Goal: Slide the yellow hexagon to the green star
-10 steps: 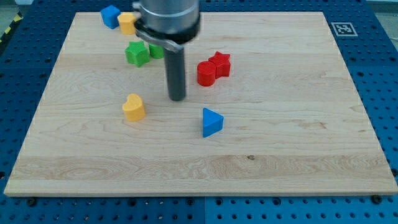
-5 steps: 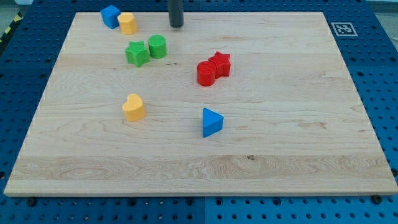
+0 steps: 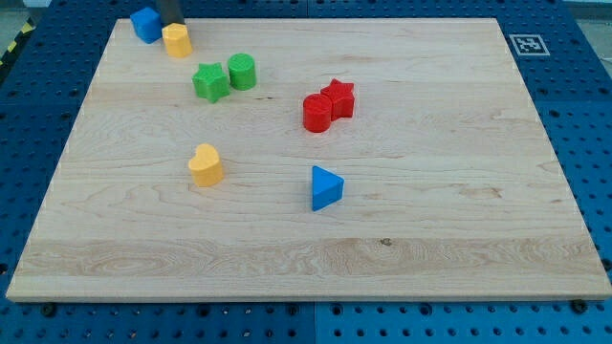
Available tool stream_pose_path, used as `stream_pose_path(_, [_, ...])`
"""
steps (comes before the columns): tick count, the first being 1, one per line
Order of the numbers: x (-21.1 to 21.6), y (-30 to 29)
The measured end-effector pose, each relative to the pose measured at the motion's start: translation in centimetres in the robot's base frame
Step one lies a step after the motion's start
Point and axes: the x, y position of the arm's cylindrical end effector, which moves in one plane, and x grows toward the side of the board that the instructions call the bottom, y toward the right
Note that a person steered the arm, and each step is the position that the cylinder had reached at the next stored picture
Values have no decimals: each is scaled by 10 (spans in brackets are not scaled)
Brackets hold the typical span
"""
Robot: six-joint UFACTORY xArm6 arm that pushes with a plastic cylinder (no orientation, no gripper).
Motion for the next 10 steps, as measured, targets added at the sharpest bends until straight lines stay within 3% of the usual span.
stream_pose_path(2, [1, 0])
stream_pose_path(6, [74, 11])
stream_pose_path(10, [80, 20])
